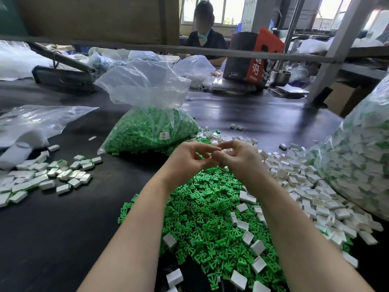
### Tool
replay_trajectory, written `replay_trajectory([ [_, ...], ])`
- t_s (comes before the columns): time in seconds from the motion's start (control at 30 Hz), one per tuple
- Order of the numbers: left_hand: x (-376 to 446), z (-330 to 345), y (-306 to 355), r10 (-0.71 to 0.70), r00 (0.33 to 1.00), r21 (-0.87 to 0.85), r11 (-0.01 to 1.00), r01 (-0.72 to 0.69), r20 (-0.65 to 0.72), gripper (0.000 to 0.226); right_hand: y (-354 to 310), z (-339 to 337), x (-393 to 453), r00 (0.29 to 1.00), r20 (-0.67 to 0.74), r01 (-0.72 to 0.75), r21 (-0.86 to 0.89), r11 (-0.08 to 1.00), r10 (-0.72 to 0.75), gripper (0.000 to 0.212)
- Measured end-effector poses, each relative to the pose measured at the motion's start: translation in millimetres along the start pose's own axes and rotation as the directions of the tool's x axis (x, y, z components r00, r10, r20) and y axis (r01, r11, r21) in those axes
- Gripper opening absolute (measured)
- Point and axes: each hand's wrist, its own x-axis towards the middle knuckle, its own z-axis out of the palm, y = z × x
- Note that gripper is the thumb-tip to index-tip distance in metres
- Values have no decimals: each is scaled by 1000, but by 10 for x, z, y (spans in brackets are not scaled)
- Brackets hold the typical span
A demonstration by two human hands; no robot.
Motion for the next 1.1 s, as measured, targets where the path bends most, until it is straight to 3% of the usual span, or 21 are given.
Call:
replay_trajectory([
  [0.23,-5,-24,-130,10,987,-7,1000,-11,-159,16,75,11,6,996,69,-56,-24,998,57,28],
  [0.3,-15,-39,-145,-30,982,-144,990,3,-184,14,119,-3,12,995,94,-7,-255,967,32,28],
  [0.4,-30,-41,-132,-122,979,-422,905,42,-164,19,140,18,-23,960,276,149,-625,766,39,32],
  [0.6,-47,-40,-120,-121,989,-590,806,49,-83,26,121,54,-14,974,222,179,-684,707,-32,13],
  [0.7,-43,-61,-122,-123,988,-639,769,34,-95,28,164,37,-9,988,146,129,-564,815,-56,7],
  [0.83,-46,-94,-138,-148,983,-660,750,37,-112,25,164,-18,-11,996,85,56,-222,973,-38,19],
  [0.97,-40,-95,-149,-176,977,-661,748,54,-120,25,108,-21,-10,999,15,30,46,998,-31,20],
  [1.1,-33,-77,-135,-178,976,-643,764,57,-125,25,59,-51,-14,1000,4,-18,203,979,17,14],
])
